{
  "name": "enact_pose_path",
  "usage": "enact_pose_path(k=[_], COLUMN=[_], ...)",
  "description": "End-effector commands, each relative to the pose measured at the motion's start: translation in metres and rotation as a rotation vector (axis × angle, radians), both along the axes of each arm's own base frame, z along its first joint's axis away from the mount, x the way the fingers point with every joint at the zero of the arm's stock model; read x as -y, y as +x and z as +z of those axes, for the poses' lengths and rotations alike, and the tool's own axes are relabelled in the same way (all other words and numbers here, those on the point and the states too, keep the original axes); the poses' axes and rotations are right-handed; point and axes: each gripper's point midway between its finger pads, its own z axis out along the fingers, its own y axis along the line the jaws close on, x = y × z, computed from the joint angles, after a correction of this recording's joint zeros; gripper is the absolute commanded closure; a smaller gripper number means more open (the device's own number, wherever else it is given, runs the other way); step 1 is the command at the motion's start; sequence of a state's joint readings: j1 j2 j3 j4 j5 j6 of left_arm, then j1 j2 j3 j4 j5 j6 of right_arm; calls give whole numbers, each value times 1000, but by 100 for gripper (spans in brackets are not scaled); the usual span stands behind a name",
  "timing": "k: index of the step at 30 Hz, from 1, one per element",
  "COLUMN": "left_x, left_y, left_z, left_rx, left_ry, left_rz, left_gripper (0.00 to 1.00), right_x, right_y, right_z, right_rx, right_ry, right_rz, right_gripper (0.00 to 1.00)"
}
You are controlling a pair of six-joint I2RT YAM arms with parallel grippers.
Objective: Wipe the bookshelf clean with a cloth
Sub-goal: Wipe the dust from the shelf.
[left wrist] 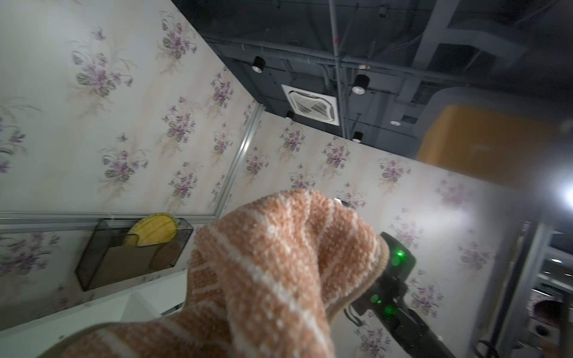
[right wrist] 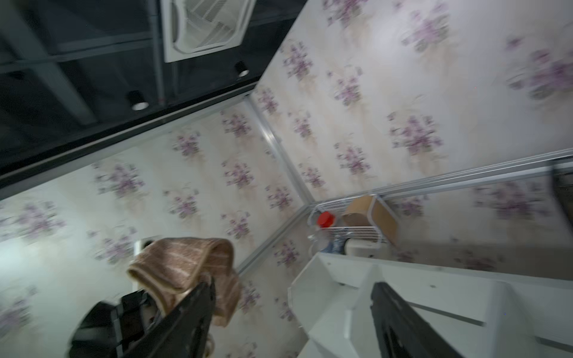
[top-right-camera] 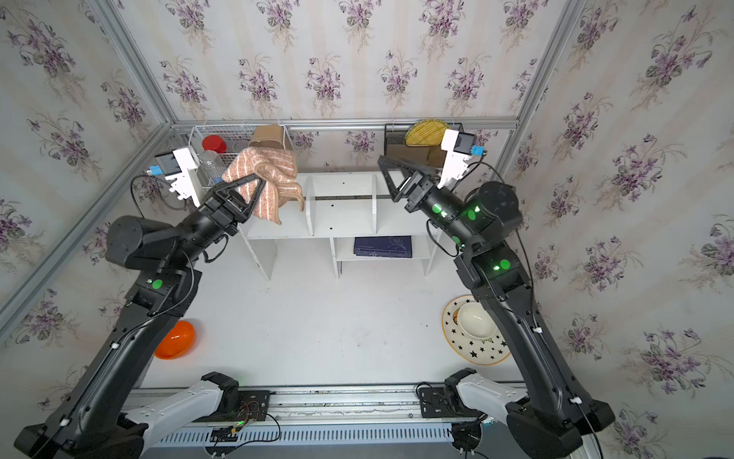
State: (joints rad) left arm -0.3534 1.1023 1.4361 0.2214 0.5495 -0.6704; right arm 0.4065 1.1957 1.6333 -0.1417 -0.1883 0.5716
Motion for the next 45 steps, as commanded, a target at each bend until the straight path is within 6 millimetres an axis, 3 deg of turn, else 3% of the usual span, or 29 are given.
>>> enact_pose_path(k=[1,5,10,13,16,19,22,27,31,34,38,45], left_x=[-17,-26,-18,-12,-11,-7,13,61,76,71,50,-5], left_y=[56,95,142,158,177,199,210,212,213,219,230,244], left_z=[-54,-57,-78,-82,-91,-100,-97,-108,-130,-144,-160,-162], left_rx=[-188,-239,-307,-315,-334,-384,-388,-401,-454,-503,-569,-636], left_ry=[204,225,260,275,299,298,281,320,363,390,448,424], left_rz=[204,222,206,190,214,214,167,103,106,159,292,474], left_gripper=[100,100,100,100,100,100,100,100,100,100,100,100], right_x=[84,127,163,166,156,148,144,147,147,147,148,143], right_y=[53,85,115,121,128,130,128,123,121,122,122,122], right_z=[-113,-149,-179,-188,-207,-226,-235,-246,-248,-251,-257,-260], right_rx=[-360,-451,-542,-559,-577,-620,-636,-669,-677,-687,-698,-667], right_ry=[-376,-462,-508,-525,-540,-539,-531,-551,-541,-540,-546,-584], right_rz=[-488,-600,-693,-701,-633,-586,-563,-572,-573,-570,-574,-538], right_gripper=[7,0,3,6,11,23,35,59,84,100,100,100])
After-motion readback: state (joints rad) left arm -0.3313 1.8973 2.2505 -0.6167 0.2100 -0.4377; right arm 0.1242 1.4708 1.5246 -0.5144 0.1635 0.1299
